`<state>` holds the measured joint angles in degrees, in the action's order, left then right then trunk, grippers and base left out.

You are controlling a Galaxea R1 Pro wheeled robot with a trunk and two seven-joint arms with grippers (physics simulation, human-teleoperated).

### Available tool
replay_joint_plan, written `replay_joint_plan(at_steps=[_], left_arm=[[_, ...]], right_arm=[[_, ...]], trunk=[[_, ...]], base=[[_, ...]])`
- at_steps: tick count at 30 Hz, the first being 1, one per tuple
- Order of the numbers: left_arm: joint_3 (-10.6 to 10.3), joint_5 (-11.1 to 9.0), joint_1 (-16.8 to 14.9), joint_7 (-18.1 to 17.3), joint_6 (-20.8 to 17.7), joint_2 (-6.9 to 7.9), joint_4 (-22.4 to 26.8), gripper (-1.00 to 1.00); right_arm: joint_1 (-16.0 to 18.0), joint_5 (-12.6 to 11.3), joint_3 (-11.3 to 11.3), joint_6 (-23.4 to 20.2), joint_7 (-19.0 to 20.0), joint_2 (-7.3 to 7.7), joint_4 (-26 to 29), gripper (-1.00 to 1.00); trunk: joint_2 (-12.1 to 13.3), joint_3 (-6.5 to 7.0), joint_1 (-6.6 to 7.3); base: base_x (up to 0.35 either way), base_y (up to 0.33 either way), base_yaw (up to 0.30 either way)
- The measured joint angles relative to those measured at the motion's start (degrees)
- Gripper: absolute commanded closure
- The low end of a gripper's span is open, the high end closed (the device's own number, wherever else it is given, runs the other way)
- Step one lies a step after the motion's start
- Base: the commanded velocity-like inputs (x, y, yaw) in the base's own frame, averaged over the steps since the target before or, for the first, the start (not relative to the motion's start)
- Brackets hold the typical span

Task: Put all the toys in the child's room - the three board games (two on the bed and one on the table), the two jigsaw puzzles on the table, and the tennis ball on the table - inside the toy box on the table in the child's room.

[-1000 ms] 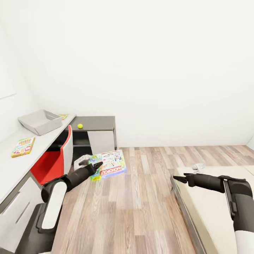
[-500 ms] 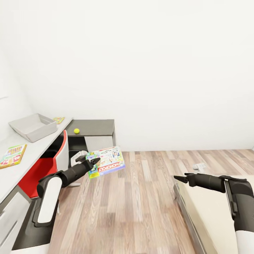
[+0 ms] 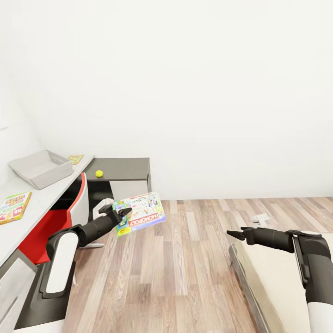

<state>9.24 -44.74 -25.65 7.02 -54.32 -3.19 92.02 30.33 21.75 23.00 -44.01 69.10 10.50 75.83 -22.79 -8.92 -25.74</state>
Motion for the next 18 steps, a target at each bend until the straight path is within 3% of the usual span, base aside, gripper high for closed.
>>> replay_joint_plan(at_steps=[9, 14, 18], left_arm=[[0.39, -0.85, -0.46, -0.32, -0.55, 0.05, 0.01, 1.00], [0.73, -4.16, -2.22, -0.37, -3.10, 0.51, 0.01, 1.00], [1.62, -5.88, -3.21, -0.40, -4.15, 2.44, 0.03, 1.00]], right_arm=[[0.00, -0.01, -0.14, 0.00, 0.00, -0.03, 0.02, -1.00], [0.00, -0.03, -0.14, 0.00, -0.01, -0.08, 0.04, -1.00], [0.00, -0.07, 0.01, 0.00, -0.01, -0.07, 0.04, -1.00]], trunk=[[0.00, 0.00, 0.00], [0.00, 0.00, 0.00], [-0.01, 0.00, 0.01]], base=[[0.008, 0.000, 0.000], [0.004, 0.000, 0.000], [0.098, 0.000, 0.000]])
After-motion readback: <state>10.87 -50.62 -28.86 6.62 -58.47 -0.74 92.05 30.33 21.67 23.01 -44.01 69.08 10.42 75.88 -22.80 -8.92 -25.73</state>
